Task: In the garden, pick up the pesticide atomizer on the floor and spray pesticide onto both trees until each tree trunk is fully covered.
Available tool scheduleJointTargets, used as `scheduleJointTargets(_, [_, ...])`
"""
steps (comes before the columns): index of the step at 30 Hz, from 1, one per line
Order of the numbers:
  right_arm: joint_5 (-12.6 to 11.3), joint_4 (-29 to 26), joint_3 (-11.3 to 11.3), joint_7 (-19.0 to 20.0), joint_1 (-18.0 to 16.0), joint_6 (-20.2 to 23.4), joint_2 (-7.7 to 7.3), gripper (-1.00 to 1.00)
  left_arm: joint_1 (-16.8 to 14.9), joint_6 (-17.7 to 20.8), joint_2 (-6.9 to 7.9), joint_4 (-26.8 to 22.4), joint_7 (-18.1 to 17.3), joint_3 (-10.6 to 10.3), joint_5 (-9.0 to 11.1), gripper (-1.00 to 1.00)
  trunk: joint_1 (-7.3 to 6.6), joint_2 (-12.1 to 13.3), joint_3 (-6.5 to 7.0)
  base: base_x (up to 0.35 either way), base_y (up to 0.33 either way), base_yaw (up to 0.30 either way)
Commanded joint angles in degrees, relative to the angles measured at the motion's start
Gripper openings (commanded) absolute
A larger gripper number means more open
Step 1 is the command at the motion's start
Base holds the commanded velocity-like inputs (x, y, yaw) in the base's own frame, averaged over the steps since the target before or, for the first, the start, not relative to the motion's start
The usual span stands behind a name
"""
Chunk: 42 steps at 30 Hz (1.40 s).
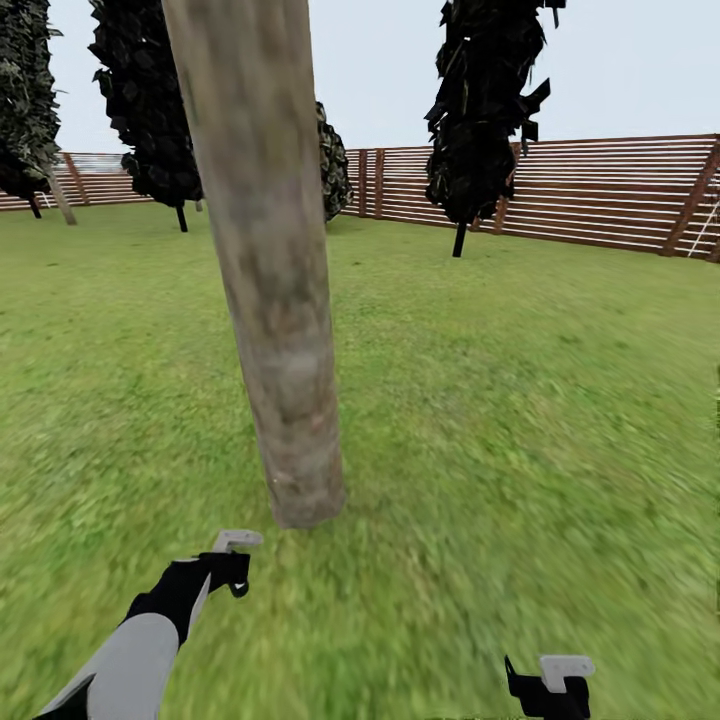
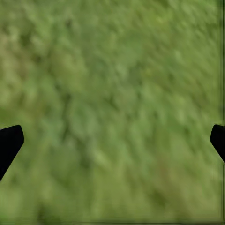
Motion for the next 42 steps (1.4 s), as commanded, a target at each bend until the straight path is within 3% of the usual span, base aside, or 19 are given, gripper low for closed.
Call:
scheduleJointTargets(1, [0.62,0.09,-0.38,-0.17,-0.06,-0.18,0.01,1.00,0.04,0.15,-0.45,-0.25,-0.46,0.40,-0.45,-1.00,-0.01,-0.02,-0.05,0.000,0.000,-0.076])
scheduleJointTargets(2, [0.62,0.09,-0.38,-0.17,-0.06,-0.17,0.01,1.00,0.05,0.08,-1.11,-0.18,-0.49,0.36,-0.47,-1.00,-0.01,-0.02,-0.05,-0.027,0.000,-0.039])
scheduleJointTargets(3, [0.66,0.09,-0.38,-0.18,-0.06,-0.20,0.01,1.00,-0.12,0.01,-2.90,-0.13,-0.28,0.34,-0.56,-1.00,-0.01,-0.02,-0.05,-0.244,0.000,-0.010])
scheduleJointTargets(5, [0.64,0.09,-0.38,-0.18,-0.06,-0.20,0.01,1.00,-0.36,0.14,-3.54,-0.23,-0.20,0.33,-0.62,-1.00,-0.01,-0.02,-0.05,-0.179,0.000,-0.003])
scheduleJointTargets(9, [0.68,0.09,-0.38,-0.18,-0.06,-0.20,0.01,1.00,-0.43,0.25,-3.12,-0.74,-0.11,0.41,-0.75,-1.00,-0.01,-0.02,-0.05,-0.046,0.000,-0.001])
scheduleJointTargets(13, [0.68,0.09,-0.32,-0.18,-0.06,-0.19,0.01,1.00,-0.34,0.54,-0.99,-4.01,-0.40,0.47,-0.45,-1.00,-0.01,-0.02,-0.05,-0.003,0.000,0.000])
scheduleJointTargets(14, [0.68,0.09,-0.31,-0.18,-0.06,-0.17,0.01,1.00,-0.35,0.57,-1.23,-4.08,-0.38,0.42,-0.52,-1.00,-0.01,-0.02,-0.05,0.000,0.000,0.000])
scheduleJointTargets(18, [0.68,0.09,-0.30,-0.18,-0.06,-0.19,0.01,1.00,-0.53,0.58,-5.22,-4.22,-0.40,0.28,-0.74,-1.00,-0.01,-0.02,-0.05,0.000,0.000,0.000])
scheduleJointTargets(21, [0.68,0.14,-0.30,-0.18,-0.06,-0.17,0.01,1.00,-1.17,0.70,-5.77,-4.18,-0.51,0.32,-0.72,-1.00,-0.01,-0.02,-0.05,0.000,0.000,0.000])
scheduleJointTargets(30, [0.68,0.09,-0.31,-0.18,-0.06,-0.17,0.01,1.00,-0.84,1.96,-2.38,-7.03,-0.51,0.37,-0.78,-1.00,-0.01,-0.02,-0.05,-0.145,0.040,-0.087])
scheduleJointTargets(33, [0.68,0.02,-0.30,-0.18,-0.06,-0.21,0.05,1.00,-1.00,1.74,-2.89,-6.79,-0.19,0.14,-0.79,-1.00,-0.01,-0.02,-0.05,-0.037,0.010,-0.050])
scheduleJointTargets(35, [0.68,-0.01,-0.30,-0.18,-0.06,-0.18,0.09,1.00,-1.71,1.90,-4.25,-6.77,-0.13,-2.03,-0.66,-1.00,-0.01,-0.02,-0.05,-0.004,0.001,-0.006])
scheduleJointTargets(36, [0.68,0.00,-0.29,-0.18,-0.06,-0.17,0.09,1.00,-2.08,1.96,-4.17,-6.84,-0.18,-2.65,-0.52,-1.00,-0.01,-0.02,-0.05,-0.002,0.000,-0.002])
scheduleJointTargets(37, [0.68,0.00,-0.29,-0.18,-0.06,-0.16,0.09,1.00,-2.76,2.03,-3.61,-6.94,-0.29,-3.10,-0.42,-1.00,-0.01,-0.02,-0.05,-0.001,0.000,-0.001])
scheduleJointTargets(39, [0.72,-0.04,-0.29,-0.18,-0.06,-0.15,0.09,1.00,-3.69,2.53,0.11,-6.92,-0.56,-3.26,-0.01,-1.00,-0.01,-0.02,-0.05,0.000,0.000,0.000])
scheduleJointTargets(41, [0.72,-0.05,-0.29,-0.18,-0.06,-0.15,0.09,1.00,-3.81,4.29,1.91,-6.83,-0.66,-3.40,1.00,-1.00,-0.01,-0.02,-0.05,0.000,0.000,0.000])
scheduleJointTargets(42, [0.73,-0.03,-0.29,-0.18,-0.06,-0.15,0.05,1.00,-3.75,5.13,2.14,-6.81,-0.68,-3.63,1.47,-1.00,-0.01,-0.02,-0.05,0.000,0.000,0.000])
